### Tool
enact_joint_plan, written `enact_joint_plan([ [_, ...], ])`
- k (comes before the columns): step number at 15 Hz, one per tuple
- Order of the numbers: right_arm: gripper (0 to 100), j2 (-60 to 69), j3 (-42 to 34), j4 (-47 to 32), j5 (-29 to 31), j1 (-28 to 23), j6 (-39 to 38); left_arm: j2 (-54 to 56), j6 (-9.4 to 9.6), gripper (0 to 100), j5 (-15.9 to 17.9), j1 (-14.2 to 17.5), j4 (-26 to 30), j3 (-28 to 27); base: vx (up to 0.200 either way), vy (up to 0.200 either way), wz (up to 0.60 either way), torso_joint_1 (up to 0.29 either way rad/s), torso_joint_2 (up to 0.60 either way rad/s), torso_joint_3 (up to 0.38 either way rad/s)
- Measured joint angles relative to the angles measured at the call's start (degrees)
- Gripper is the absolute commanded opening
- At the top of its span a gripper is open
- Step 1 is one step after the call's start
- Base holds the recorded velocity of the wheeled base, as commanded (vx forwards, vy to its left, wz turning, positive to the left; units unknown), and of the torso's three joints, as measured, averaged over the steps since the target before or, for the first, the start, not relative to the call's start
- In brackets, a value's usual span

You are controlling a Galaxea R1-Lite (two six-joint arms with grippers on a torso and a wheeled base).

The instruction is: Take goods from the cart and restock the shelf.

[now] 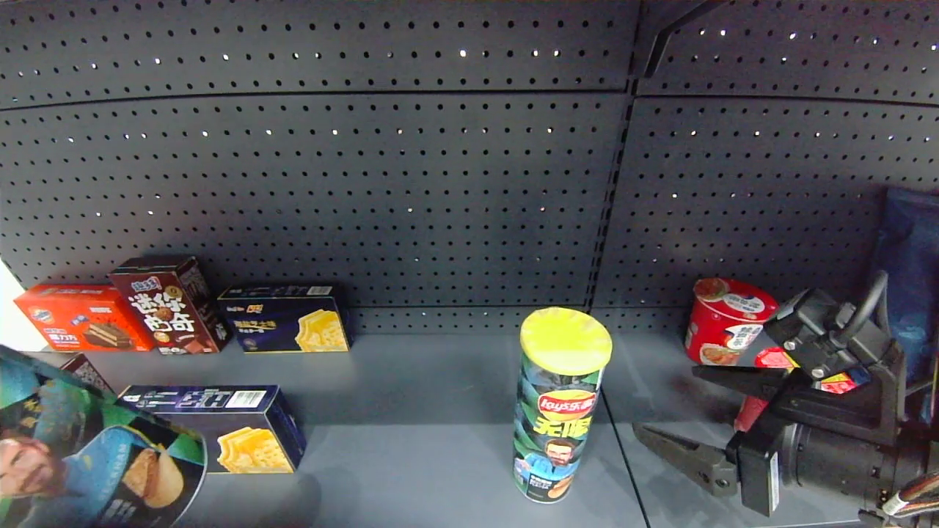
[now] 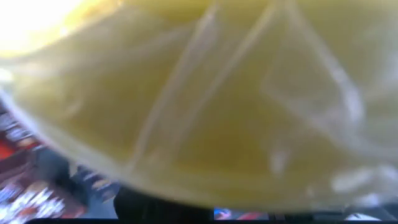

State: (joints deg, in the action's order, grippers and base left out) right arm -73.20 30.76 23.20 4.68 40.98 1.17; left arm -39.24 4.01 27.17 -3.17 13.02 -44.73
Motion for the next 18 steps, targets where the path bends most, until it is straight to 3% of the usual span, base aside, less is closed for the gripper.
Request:
enact_joint_plan([
  [11,100,0.11,0.06,0.09,-0.12,-0.61,0.02,-25.83,-0.89,0,-0.52,-19.83,-2.05,-10.86,0.000,0.000,0.00,0.000,0.00,0.000],
  [16,100,0.13,-0.22,0.09,-0.23,-0.77,0.00,-35.40,0.20,0,-0.96,-22.93,-9.90,-10.84,0.000,0.000,0.00,0.000,0.00,0.000],
  [18,100,0.17,-0.33,0.74,-0.30,-0.77,0.02,-38.60,2.06,0,-1.37,-23.06,-10.86,-10.68,0.000,0.000,0.00,0.000,0.00,0.000],
])
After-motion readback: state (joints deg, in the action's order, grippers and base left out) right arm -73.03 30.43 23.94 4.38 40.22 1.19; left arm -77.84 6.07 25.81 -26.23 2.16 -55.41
